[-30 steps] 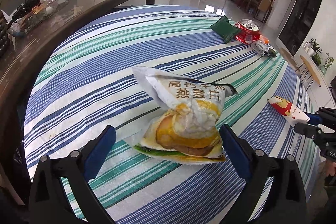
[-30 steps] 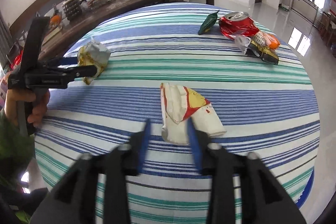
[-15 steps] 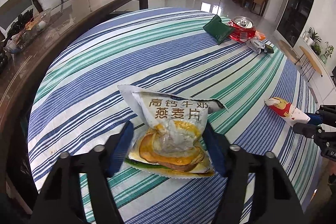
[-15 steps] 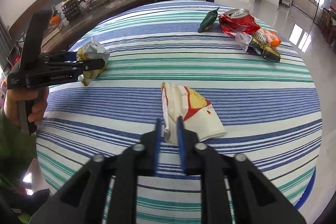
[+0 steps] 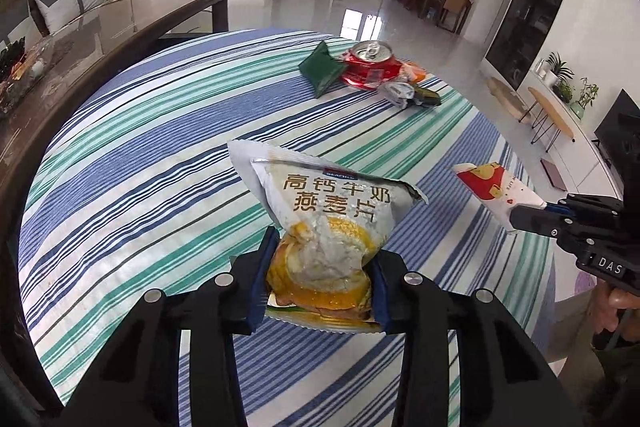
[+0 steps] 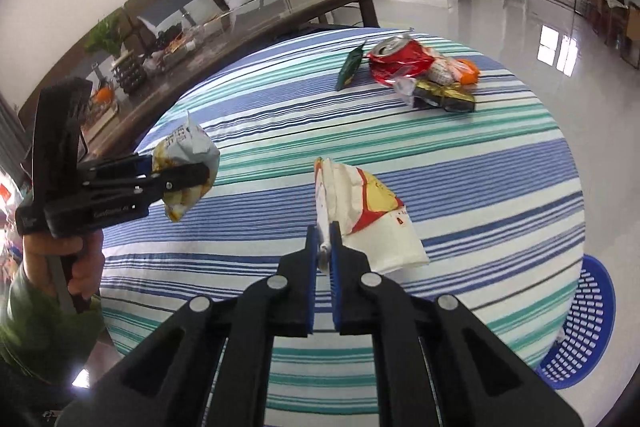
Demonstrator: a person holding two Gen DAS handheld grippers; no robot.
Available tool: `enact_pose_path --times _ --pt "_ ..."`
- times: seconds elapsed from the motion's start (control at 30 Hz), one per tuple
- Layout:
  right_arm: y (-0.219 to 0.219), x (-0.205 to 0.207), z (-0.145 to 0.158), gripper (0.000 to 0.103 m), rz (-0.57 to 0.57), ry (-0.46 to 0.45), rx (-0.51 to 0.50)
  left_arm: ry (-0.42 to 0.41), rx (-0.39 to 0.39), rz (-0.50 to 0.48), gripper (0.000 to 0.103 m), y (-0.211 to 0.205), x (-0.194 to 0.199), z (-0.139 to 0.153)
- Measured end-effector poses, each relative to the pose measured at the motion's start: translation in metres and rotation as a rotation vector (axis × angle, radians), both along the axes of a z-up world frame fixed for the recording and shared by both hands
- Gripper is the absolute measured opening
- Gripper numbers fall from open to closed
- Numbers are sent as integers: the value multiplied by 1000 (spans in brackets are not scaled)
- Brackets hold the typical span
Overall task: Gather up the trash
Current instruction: 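Carry both packets over the blue wastebasket and open both tools to drop them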
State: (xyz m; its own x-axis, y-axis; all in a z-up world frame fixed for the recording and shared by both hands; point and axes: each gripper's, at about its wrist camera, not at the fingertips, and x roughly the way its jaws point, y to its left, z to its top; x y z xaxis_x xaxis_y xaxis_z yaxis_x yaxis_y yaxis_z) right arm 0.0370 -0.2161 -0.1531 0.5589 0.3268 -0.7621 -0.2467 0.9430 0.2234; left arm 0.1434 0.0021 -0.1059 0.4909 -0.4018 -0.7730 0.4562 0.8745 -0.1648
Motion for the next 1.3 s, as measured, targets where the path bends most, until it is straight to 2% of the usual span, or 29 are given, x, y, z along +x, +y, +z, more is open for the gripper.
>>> enact_pose_path --times 0.27,0.37,0.57,0.8,0.93,1.03,1.2,1.3 --pt "-48 -18 11 6 -70 -19 69 14 -17 -86 40 -62 -14 5" --pt "-78 -28 18 6 -117 -35 90 27 -23 -138 40 -95 -23 7" --pt "-172 -53 23 6 -287 -48 52 35 -42 -289 40 -180 -55 12" --pt "-293 -75 -5 6 -503 20 49 58 -40 -446 41 -298 -81 10" --pt "-341 -75 -28 6 -572 57 71 104 -23 -482 41 -364 -81 -11" --pt "-371 -71 -50 6 -622 88 115 167 -21 -510 41 -409 -73 -41" --pt "-407 -65 -85 6 -684 131 193 240 27 -501 42 -463 -56 -96" --pt "-421 -64 -97 6 -700 145 226 252 51 -503 42 -482 -51 -118"
